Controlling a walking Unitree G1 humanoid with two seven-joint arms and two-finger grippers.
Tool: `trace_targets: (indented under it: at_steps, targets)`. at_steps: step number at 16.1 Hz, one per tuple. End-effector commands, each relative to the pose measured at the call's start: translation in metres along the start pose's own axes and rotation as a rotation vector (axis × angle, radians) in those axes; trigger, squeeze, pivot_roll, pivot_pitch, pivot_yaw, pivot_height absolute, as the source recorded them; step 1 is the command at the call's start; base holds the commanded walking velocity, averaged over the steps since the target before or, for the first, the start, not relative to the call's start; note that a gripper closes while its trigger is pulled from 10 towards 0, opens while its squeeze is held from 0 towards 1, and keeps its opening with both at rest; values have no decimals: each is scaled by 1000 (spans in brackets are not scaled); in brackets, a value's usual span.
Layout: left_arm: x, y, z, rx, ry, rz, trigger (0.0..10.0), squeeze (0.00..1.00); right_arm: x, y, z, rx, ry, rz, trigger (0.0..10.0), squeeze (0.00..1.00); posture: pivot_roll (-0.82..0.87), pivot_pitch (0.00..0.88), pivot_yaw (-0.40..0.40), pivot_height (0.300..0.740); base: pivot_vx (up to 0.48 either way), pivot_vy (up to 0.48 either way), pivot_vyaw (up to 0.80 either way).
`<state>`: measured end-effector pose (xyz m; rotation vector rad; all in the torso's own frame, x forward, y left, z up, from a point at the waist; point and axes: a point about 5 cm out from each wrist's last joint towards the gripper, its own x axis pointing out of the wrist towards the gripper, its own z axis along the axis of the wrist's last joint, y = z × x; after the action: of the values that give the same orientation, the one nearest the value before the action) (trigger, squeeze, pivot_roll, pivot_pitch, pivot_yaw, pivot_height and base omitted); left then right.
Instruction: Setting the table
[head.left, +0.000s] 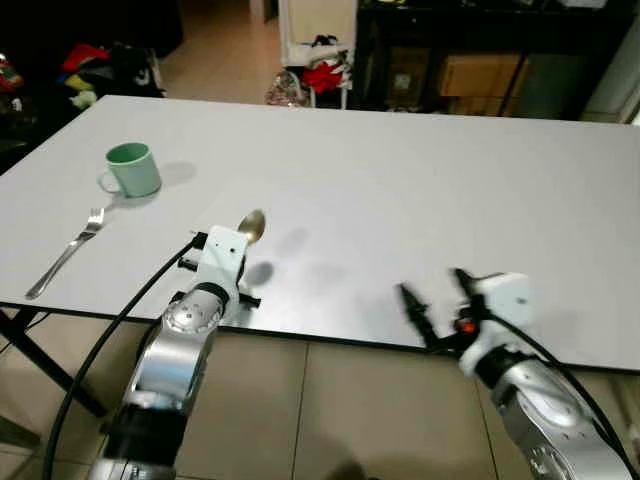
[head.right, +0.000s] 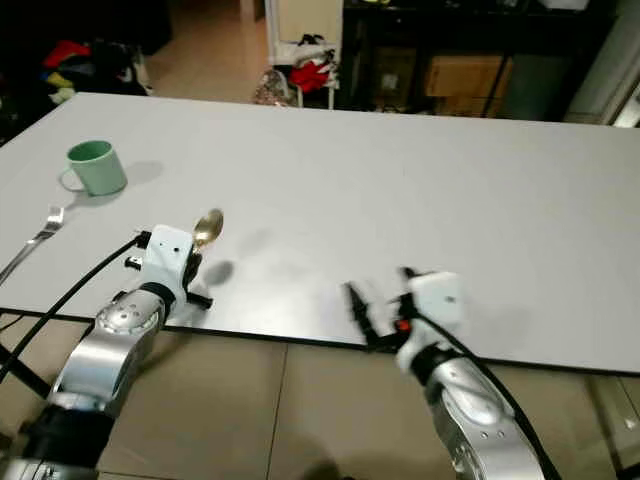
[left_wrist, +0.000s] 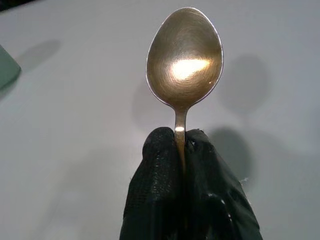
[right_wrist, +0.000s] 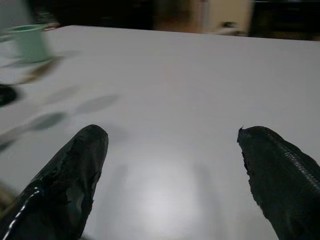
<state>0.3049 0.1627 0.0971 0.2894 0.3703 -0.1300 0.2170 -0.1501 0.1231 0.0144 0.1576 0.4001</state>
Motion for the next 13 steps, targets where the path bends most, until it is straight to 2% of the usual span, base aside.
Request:
trace_targets:
  at_steps: [1, 2, 3, 5, 8, 11, 13]
  targets:
    - [3, 4, 5, 18, -5, 16, 10000, 0, 1, 5, 1, 5, 11, 71, 10000, 0, -3, 0, 33, 740, 0, 0, 0]
    - [5, 5, 6, 21, 0, 19, 10000, 0, 1, 7, 1, -3, 20, 112, 10000, 0, -3, 0, 33, 740, 0, 0, 0]
    - [13, 7, 6, 31, 32, 23, 10000, 0, 0, 13, 1, -27, 57, 239, 10000, 0, -3, 0, 37, 740, 0, 0, 0]
    - [20, 9, 5, 41, 64, 32, 10000, 0, -2, 19, 3, -44, 81, 345, 10000, 0, -5, 0, 40, 740, 0, 0, 0]
    - [25, 9, -3, 22, 132, 51, 10000, 0, -2, 22, 5, -56, 100, 414, 10000, 0, -4, 0, 41, 740, 0, 0, 0]
    - [31, 14, -7, -38, 171, 90, 10000, 0, -1, 23, 6, -59, 103, 424, 10000, 0, -5, 0, 40, 740, 0, 0, 0]
    - [37, 17, -7, -48, 180, 103, 10000, 0, 0, 24, 6, -60, 104, 431, 10000, 0, -7, 0, 43, 740, 0, 0, 0]
